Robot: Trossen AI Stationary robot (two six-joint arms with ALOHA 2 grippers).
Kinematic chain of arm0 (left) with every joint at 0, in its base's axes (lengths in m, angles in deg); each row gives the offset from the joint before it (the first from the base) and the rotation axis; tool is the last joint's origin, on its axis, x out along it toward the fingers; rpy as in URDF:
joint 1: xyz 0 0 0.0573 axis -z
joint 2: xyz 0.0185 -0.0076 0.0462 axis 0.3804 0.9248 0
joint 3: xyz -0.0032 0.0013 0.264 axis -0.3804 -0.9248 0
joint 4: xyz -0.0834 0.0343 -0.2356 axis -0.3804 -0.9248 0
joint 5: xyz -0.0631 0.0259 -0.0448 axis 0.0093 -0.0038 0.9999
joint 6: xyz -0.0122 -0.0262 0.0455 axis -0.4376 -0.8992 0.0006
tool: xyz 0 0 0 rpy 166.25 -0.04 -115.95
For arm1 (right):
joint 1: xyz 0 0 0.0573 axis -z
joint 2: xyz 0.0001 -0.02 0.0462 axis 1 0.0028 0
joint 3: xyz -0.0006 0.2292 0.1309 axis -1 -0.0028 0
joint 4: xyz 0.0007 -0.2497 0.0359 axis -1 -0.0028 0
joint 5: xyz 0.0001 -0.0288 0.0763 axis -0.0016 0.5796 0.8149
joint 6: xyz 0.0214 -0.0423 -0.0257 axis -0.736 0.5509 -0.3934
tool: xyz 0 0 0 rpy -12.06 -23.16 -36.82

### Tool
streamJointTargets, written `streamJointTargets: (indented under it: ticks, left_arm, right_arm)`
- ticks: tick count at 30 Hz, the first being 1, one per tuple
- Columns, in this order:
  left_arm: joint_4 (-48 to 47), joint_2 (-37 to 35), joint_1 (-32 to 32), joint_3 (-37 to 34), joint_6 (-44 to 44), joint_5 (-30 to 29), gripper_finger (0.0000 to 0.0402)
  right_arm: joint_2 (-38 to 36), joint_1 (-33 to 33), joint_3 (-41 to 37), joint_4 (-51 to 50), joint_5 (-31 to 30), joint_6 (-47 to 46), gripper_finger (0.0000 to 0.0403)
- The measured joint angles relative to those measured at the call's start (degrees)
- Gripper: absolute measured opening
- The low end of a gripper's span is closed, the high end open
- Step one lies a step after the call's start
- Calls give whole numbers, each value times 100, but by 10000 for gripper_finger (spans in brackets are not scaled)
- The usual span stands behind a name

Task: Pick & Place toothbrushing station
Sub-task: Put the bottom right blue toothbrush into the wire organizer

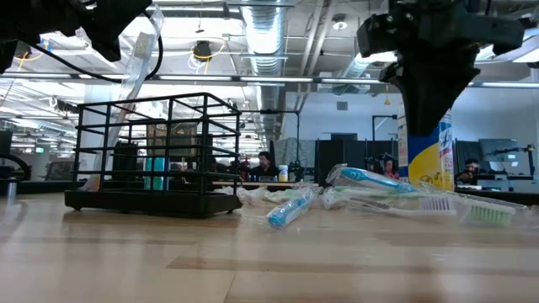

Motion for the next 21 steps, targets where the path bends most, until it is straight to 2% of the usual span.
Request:
streamJointTargets:
  ticks: [8,21]
  left_arm:
    - [-16,0,3,0,-1,0,210]
    - [-15,2,2,0,-1,-2,210]
  right_arm:
    - [0,5,-553,577,251,-46,106]
    - [0,60,-1144,1155,248,277,180]
